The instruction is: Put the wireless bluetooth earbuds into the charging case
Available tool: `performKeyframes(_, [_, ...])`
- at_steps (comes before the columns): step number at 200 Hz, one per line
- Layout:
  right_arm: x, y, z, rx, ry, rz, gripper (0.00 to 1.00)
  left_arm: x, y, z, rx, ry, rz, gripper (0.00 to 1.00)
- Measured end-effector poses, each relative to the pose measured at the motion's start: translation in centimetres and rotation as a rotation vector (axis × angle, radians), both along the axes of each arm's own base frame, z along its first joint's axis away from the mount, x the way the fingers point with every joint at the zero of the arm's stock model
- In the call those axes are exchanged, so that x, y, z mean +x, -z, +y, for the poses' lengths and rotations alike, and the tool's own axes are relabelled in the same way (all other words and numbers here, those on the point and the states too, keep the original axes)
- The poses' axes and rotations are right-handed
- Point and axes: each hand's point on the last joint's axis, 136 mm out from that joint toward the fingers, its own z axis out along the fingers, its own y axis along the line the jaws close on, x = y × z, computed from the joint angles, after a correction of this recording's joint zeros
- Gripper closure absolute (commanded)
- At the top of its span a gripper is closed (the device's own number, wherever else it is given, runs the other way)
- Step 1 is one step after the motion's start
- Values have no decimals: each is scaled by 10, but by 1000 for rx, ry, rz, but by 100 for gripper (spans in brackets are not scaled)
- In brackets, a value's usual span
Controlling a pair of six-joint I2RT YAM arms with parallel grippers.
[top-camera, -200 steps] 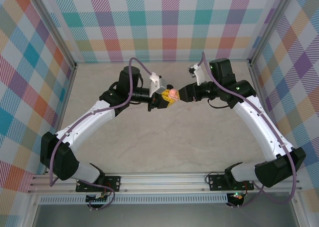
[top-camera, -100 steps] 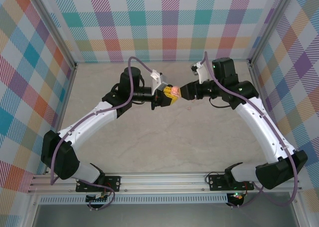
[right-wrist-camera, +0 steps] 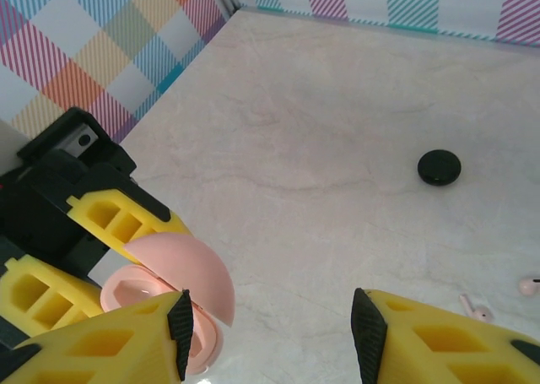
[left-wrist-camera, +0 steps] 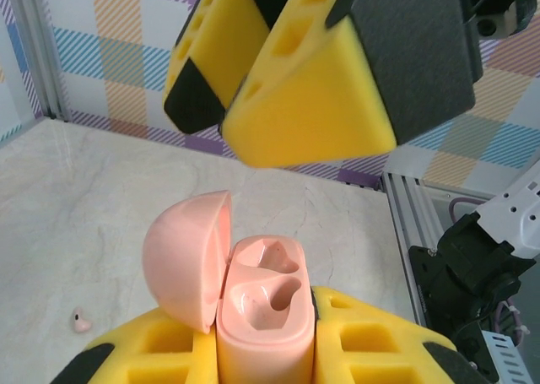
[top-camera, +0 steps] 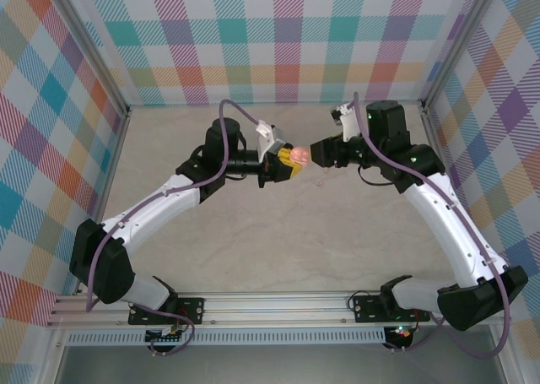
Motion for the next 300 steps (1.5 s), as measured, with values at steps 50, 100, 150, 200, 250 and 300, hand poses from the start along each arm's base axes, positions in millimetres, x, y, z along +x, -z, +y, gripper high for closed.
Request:
performKeyframes(50, [1, 0, -1, -3, 6, -3, 45, 3, 1, -1, -4, -13, 21, 88])
performKeyframes(100, [6, 2, -6, -15, 48, 1, 44, 4, 0, 0, -15, -21, 33, 88])
performKeyframes(150, [40, 27, -42, -54, 266, 89, 43, 6, 12, 3, -3, -36, 71, 88])
performKeyframes(200, [78, 108, -67, -126, 400, 339, 44, -3, 11, 12, -9, -51, 83, 88])
performKeyframes(250, [100, 191, -73, -180, 423, 553, 49, -12, 4, 18, -33, -58, 82, 88])
performKeyframes(300, [136, 230, -70, -196, 378, 622, 69, -15, 3, 22, -35, -66, 77, 88])
